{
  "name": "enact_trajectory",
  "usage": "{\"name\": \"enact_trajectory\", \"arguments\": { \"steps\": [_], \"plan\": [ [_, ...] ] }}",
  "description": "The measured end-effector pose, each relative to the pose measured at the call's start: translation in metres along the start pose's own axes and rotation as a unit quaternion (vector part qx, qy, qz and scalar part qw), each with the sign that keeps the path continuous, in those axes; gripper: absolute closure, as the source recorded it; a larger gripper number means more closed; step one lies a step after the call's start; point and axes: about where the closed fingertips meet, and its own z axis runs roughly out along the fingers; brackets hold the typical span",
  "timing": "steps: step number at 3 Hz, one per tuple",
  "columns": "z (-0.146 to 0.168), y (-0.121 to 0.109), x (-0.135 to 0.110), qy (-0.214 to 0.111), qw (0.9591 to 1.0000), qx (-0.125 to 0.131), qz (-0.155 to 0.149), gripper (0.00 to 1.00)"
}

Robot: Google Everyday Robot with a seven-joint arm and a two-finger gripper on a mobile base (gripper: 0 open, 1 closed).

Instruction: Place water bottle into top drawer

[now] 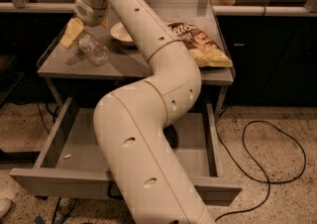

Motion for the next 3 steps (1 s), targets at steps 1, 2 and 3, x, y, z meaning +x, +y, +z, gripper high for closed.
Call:
{"name": "enact_trajectory", "arguments": {
  "steps": [1,2,3],
  "plan": [
    [0.0116,0.0017,-0.0055,0.000,1.0000,0.001,-0.004,0.00],
    [0.0157,0.0009,-0.0083,-0.004,1.0000,0.002,-0.004,0.20],
    [0.0158,0.0009,-0.0083,-0.004,1.0000,0.002,-0.004,0.49]
  ]
}}
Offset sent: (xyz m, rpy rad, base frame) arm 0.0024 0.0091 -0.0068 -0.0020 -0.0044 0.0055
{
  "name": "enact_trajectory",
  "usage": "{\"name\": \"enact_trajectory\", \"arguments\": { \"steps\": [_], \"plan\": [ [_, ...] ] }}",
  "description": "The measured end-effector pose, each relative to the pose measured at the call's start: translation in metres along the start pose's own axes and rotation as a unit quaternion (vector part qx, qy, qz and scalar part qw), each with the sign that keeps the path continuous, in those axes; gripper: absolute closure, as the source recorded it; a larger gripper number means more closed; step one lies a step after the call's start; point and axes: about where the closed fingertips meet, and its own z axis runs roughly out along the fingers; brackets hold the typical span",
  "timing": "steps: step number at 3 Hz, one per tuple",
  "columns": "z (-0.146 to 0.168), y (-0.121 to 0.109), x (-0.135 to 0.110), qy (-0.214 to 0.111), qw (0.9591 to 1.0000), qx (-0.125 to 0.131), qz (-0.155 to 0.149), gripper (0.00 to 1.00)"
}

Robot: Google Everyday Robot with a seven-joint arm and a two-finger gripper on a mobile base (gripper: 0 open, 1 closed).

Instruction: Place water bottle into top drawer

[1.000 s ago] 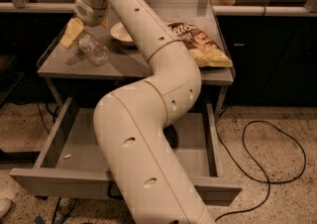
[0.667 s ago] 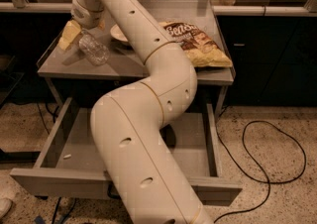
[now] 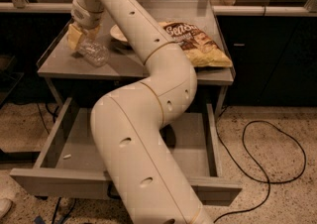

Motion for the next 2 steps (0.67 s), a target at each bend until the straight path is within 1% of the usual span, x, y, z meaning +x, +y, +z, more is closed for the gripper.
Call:
{"name": "enact_trajectory", "arguments": {
  "steps": [1,2],
  "plan": [
    [0.0000,0.0000,0.0000,0.000,1.0000,0.000,0.000,0.74],
    [-0.0008,0.0005,-0.0031,-0.007,1.0000,-0.001,-0.002,1.00]
  ]
}}
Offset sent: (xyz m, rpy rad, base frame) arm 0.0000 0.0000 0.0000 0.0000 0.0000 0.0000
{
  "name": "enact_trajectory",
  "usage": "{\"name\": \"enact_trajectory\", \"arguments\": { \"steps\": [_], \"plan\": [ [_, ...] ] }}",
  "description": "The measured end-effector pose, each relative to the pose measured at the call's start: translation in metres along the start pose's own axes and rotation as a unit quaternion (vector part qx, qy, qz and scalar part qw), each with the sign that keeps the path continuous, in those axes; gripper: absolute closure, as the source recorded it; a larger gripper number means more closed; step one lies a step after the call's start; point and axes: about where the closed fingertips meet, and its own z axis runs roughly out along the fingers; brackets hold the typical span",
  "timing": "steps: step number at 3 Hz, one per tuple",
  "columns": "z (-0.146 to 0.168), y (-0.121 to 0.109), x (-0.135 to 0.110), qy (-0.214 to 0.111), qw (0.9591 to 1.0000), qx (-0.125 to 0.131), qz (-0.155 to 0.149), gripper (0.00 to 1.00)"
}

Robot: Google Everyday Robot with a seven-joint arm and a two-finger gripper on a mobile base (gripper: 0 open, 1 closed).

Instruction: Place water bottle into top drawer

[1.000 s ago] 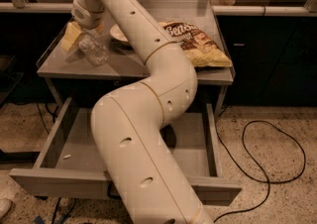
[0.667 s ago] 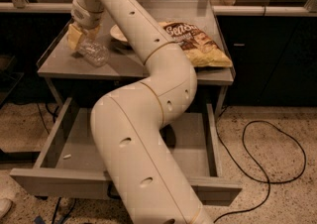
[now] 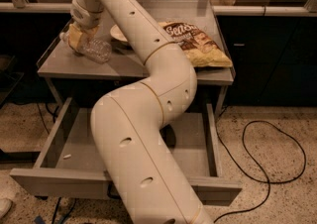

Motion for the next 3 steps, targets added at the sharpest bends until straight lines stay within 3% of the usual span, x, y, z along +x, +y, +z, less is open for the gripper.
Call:
{"name": "enact_trajectory", "arguments": {
  "steps": [1,2,3],
  "plan": [
    [-0.002,0.002,-0.007,-0.015,0.9999,-0.003,-0.004,1.00],
    [-0.028,0.006,-0.023,-0.044,0.9989,0.006,-0.016,1.00],
    [-0.064,0.000,-0.045,-0.092,0.9950,0.037,-0.010,1.00]
  ]
}}
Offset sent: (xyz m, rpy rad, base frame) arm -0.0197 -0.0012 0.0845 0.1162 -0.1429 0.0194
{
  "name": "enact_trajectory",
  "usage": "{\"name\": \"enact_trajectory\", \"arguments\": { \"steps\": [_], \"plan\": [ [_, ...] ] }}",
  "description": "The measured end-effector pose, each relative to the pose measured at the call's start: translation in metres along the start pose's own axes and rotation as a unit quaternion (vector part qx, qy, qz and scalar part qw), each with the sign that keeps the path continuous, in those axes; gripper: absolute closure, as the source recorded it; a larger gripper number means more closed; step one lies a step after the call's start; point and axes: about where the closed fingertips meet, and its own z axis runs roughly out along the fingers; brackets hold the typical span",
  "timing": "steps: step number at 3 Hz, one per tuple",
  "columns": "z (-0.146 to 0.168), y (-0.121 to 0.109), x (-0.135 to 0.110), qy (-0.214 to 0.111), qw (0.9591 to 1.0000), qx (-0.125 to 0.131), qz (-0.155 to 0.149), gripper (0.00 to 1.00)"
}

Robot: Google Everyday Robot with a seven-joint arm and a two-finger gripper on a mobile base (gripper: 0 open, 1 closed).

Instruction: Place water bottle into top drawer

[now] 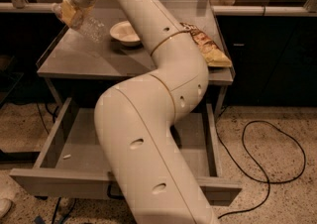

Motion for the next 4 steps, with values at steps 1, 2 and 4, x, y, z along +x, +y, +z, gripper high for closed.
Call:
{"name": "enact_trajectory", "arguments": {
  "steps": [1,2,4],
  "plan": [
    [-0.026,-0.012,-0.023,-0.050,0.9977,0.042,0.016,1.00],
    [-0.087,-0.019,-0.043,-0.120,0.9876,0.092,0.040,1.00],
    [-0.140,-0.005,-0.043,-0.211,0.9678,0.119,0.066,1.00]
  ]
}}
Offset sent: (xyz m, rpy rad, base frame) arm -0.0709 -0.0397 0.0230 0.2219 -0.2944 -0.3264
